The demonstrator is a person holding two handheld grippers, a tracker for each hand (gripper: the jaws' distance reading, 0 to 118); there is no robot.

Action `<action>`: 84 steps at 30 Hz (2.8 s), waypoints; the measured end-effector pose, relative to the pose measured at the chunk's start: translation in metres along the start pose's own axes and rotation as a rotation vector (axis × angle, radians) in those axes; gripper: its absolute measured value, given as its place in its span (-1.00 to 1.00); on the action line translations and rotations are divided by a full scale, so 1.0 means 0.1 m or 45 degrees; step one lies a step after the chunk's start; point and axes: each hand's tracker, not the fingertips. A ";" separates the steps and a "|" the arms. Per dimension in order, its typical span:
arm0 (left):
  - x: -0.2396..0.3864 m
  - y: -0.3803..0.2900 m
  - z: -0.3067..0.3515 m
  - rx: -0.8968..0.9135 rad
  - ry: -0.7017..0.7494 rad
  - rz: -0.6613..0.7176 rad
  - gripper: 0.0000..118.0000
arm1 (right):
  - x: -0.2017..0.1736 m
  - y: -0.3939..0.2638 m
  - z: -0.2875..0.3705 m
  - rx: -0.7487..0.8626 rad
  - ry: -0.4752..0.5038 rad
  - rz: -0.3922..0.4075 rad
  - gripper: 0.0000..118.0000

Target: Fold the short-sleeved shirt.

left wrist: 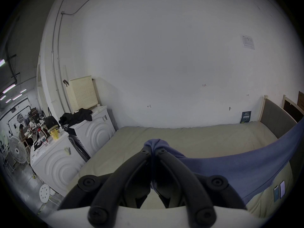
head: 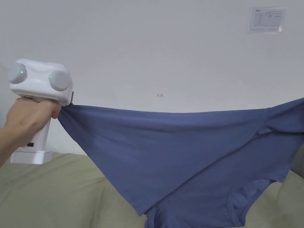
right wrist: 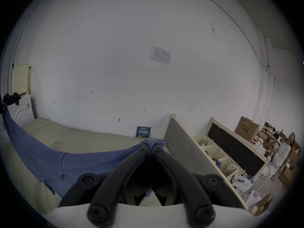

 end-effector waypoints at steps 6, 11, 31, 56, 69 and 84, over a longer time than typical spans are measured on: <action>0.24 0.14 -0.49 0.013 0.032 -0.028 -1.00 | -0.12 0.20 -0.53 0.002 -0.024 0.010 -0.97; 0.48 0.20 -0.99 -0.004 0.054 -0.008 -1.00 | -0.23 0.28 -1.08 0.007 -0.036 0.008 -0.97; 0.92 -0.87 -1.96 -0.236 -0.015 -0.034 -1.00 | -0.51 -0.94 -1.91 -0.224 0.026 0.003 -0.97; -0.10 -3.82 0.03 -0.674 -0.226 -0.046 -1.00 | -0.06 -4.63 1.12 -0.676 0.152 -0.300 -0.97; -0.14 -4.36 0.03 -0.735 -0.227 0.031 -1.00 | -0.09 -5.04 0.97 -0.732 0.150 -0.264 -0.25; -0.06 -4.43 0.21 -0.552 -0.249 0.087 -1.00 | -0.96 -4.61 1.29 -0.391 0.185 -0.102 -0.98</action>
